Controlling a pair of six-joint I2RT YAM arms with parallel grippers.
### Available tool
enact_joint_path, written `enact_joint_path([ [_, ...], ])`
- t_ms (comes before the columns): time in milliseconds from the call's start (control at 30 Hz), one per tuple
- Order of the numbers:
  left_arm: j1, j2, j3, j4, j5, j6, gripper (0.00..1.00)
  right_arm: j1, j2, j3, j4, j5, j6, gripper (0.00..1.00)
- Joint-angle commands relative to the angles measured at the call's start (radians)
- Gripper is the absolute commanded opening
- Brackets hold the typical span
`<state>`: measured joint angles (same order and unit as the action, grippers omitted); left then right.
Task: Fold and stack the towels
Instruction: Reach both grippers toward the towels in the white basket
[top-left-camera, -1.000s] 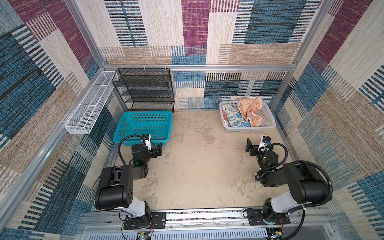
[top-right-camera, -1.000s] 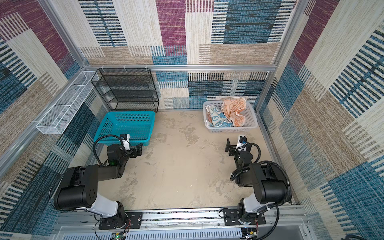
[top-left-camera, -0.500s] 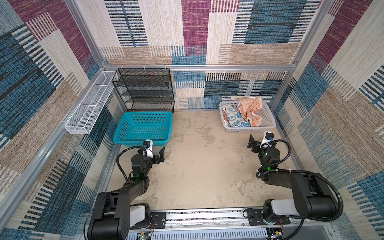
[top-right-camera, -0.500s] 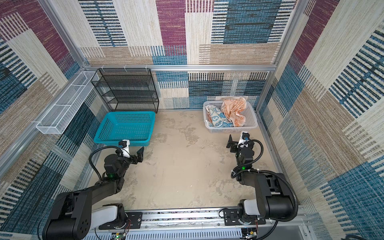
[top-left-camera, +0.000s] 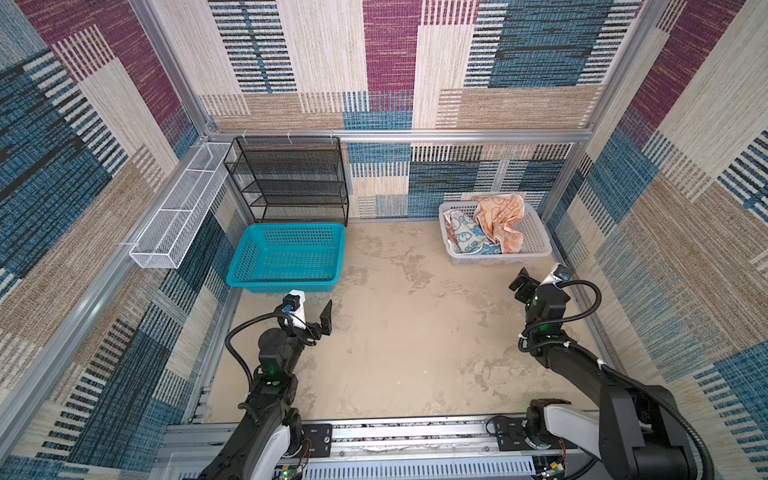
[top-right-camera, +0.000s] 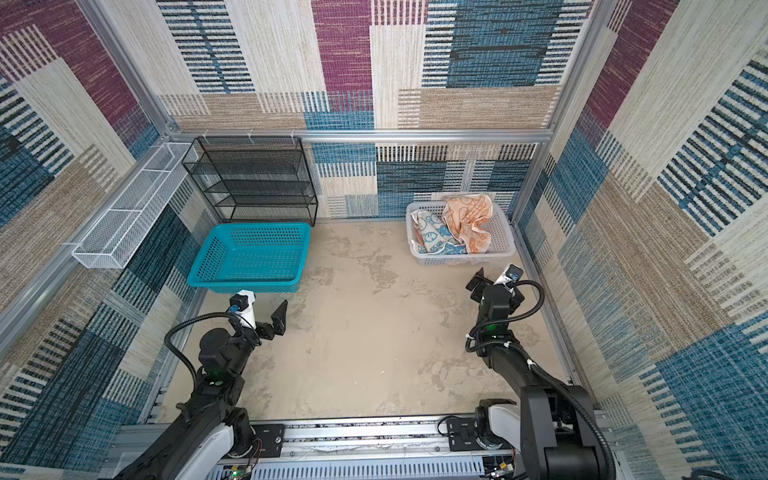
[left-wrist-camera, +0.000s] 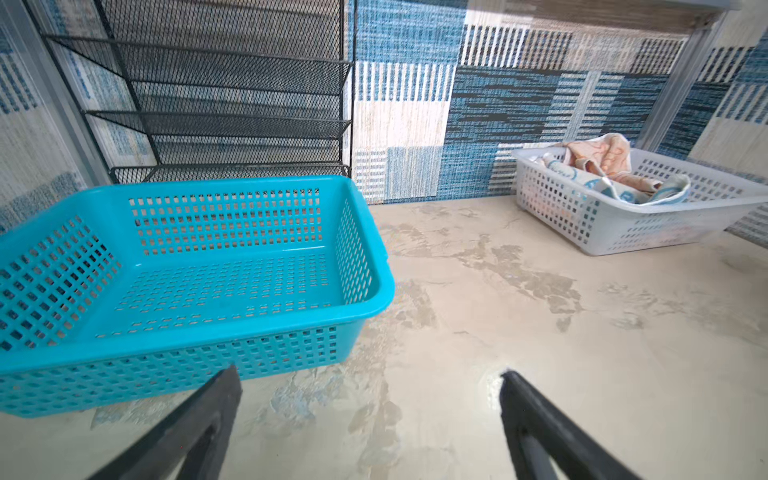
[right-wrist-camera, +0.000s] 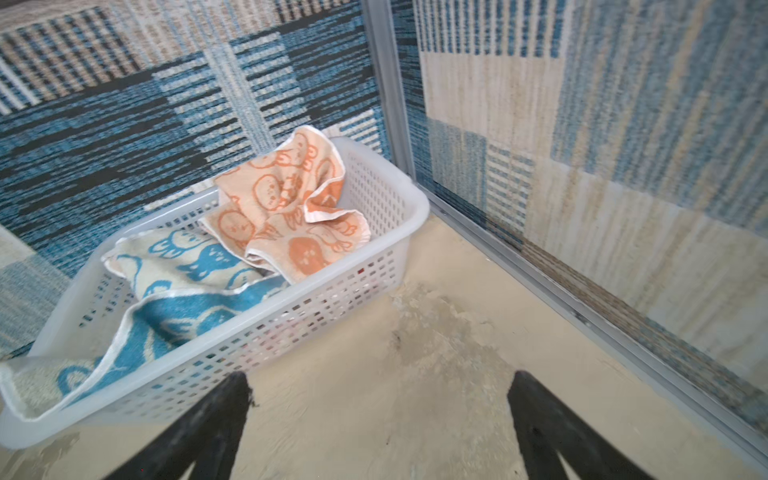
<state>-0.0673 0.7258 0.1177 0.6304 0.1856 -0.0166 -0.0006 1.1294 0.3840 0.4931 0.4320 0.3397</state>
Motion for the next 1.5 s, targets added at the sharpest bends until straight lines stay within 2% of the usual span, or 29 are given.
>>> enact_joint_path([
  [0,-0.04,-0.016,0.04,-0.075,-0.023,0.019,0.99,0.001,-0.04,0.044,-0.175,0.083,0.17,0.99],
  [67,-0.062,0.012,0.088,-0.091,-0.008,0.003,0.99,0.001,-0.061,0.076,-0.23,0.062,0.215,0.99],
  [200,-0.1,0.133,0.204,-0.109,0.028,-0.077,0.99,0.001,-0.059,0.148,-0.254,-0.087,0.155,0.99],
  [300,-0.16,0.263,0.318,-0.111,0.061,-0.082,0.99,0.001,0.01,0.249,-0.324,-0.166,0.129,0.99],
  [600,-0.417,0.667,0.704,-0.172,0.05,0.096,0.99,-0.008,0.269,0.537,-0.505,-0.291,0.134,0.99],
  [767,-0.531,0.88,0.977,-0.294,0.101,0.195,0.99,-0.056,0.412,0.691,-0.597,-0.368,0.118,0.99],
  [800,-0.538,0.924,1.033,-0.319,0.123,0.195,0.99,-0.065,0.438,0.721,-0.619,-0.38,0.119,0.99],
  [867,-0.539,1.003,1.137,-0.367,0.24,0.198,0.99,-0.082,0.481,0.761,-0.657,-0.4,0.115,0.99],
  [967,-0.54,1.145,1.345,-0.529,0.448,0.249,0.99,-0.097,0.515,0.77,-0.659,-0.398,0.096,0.99],
  [1000,-0.541,1.182,1.391,-0.544,0.422,0.222,0.99,-0.099,0.525,0.773,-0.657,-0.402,0.087,1.0],
  [1067,-0.55,1.263,1.503,-0.565,0.169,0.078,0.99,-0.1,0.551,0.793,-0.665,-0.422,0.06,0.99],
  [1133,-0.558,1.329,1.627,-0.665,0.035,0.026,0.99,-0.102,0.566,0.801,-0.651,-0.474,0.035,0.97],
  [1233,-0.577,1.414,1.793,-0.825,0.053,0.131,0.99,-0.1,0.566,0.801,-0.626,-0.555,0.027,0.97],
  [1333,-0.626,1.446,1.832,-0.828,-0.043,0.246,0.99,-0.1,0.586,0.834,-0.633,-0.636,0.028,0.94],
  [1467,-0.667,1.505,1.895,-0.818,-0.13,0.325,0.99,-0.09,0.622,0.89,-0.656,-0.687,0.019,0.88],
])
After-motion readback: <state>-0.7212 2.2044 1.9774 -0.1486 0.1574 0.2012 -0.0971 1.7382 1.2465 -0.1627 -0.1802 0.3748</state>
